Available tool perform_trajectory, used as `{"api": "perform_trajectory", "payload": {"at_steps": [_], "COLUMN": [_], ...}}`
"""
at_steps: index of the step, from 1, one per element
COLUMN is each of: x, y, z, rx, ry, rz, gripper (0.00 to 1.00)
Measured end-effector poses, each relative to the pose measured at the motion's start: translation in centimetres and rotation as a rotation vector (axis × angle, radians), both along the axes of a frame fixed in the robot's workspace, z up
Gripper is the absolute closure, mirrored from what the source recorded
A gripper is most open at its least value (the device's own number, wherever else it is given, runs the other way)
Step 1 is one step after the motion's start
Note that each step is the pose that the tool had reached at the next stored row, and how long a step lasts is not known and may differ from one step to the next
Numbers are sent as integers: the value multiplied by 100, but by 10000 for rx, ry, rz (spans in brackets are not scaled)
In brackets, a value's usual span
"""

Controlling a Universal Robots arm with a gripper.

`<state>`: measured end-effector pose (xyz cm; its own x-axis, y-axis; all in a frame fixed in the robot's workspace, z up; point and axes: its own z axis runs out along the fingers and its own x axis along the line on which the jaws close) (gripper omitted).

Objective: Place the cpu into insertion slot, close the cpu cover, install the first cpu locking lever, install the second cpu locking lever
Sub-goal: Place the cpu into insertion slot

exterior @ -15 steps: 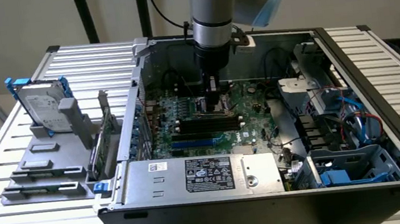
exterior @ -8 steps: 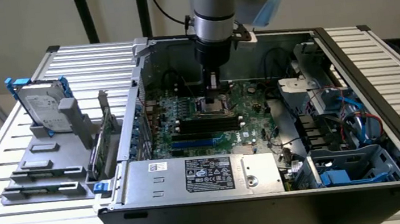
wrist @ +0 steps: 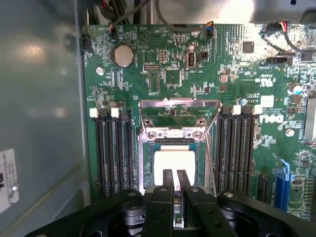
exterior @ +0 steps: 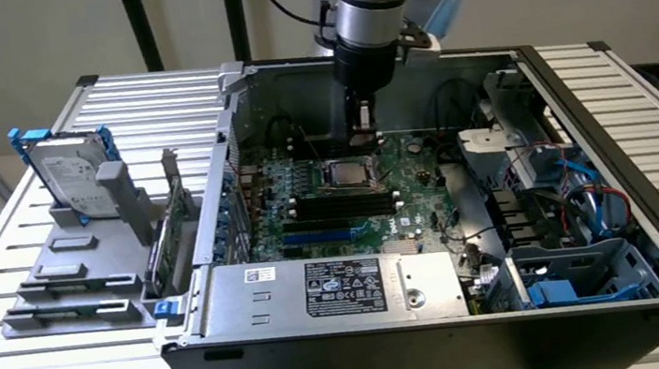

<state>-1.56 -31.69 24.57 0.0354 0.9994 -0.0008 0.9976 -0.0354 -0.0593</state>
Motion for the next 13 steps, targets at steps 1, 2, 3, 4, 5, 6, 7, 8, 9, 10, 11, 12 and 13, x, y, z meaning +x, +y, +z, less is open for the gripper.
{"api": "perform_trajectory", "payload": {"at_steps": [1,2,3,4,5,6,7,8,9,10,11,12,13], "x": [35,72,112,151,192,233,274,317,362,407,454,499,544], "y": [0,0,0,0,0,0,0,0,0,0,0,0,0], "z": [31,63,96,129,162,196,228,259,286,306,317,321,322], "rx": [5,11,17,22,30,35,42,49,50,56,67,82,97], "ry": [37,71,105,137,167,200,231,261,294,320,338,343,345], "rz": [1,1,1,1,1,1,0,1,1,1,1,2,1], "gripper": [82,82,82,82,82,82,82,82,82,82,82,82,82]}}
